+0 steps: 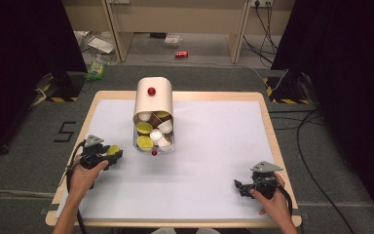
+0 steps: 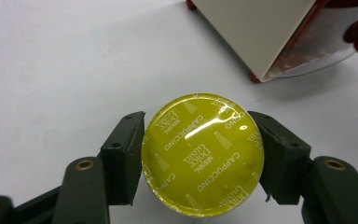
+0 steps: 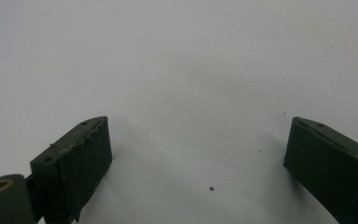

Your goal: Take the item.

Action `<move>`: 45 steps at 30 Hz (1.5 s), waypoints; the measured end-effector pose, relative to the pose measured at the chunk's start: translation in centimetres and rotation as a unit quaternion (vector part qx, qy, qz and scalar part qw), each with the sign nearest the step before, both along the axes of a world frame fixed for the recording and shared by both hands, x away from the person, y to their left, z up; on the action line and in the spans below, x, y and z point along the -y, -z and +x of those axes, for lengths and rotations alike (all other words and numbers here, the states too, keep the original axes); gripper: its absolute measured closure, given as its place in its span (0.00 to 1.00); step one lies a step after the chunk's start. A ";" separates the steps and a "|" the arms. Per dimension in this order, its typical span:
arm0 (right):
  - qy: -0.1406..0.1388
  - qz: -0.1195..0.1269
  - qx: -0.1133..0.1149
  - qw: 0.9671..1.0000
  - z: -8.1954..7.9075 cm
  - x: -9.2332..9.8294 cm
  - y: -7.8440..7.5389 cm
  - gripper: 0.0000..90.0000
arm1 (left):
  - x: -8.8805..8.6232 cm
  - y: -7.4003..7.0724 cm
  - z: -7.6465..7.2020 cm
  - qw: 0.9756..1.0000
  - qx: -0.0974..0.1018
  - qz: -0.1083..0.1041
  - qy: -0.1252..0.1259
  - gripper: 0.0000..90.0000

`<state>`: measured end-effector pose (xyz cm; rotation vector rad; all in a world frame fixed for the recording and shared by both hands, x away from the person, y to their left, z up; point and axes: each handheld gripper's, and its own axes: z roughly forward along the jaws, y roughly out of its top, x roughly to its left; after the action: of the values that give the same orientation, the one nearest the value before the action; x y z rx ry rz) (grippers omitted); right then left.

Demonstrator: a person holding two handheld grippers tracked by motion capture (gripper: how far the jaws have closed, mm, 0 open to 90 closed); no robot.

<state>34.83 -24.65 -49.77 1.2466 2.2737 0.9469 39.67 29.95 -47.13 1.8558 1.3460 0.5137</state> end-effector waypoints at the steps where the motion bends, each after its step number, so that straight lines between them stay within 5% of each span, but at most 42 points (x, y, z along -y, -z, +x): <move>1: 0.000 0.000 0.000 1.000 0.0 0.0 0.0 0.09 | 0.0 0.2 0.1 1.000 -0.002 0.001 -0.001 0.44; 17: 0.000 0.000 0.000 1.000 0.0 0.0 0.0 0.09 | 0.0 1.2 0.9 1.000 -0.012 0.021 -0.011 0.44; 33: 0.002 0.001 -0.002 1.000 0.0 0.0 0.0 0.09 | -0.2 1.4 1.0 1.000 -0.011 0.013 -0.013 0.43; 45: 0.000 0.000 0.000 1.000 0.0 0.0 0.0 0.09 | -0.1 1.5 0.7 1.000 -0.015 0.015 -0.020 0.26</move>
<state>34.82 -24.64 -49.77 1.2484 2.2734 0.9470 40.42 30.06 -48.62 1.8713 1.4041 0.5321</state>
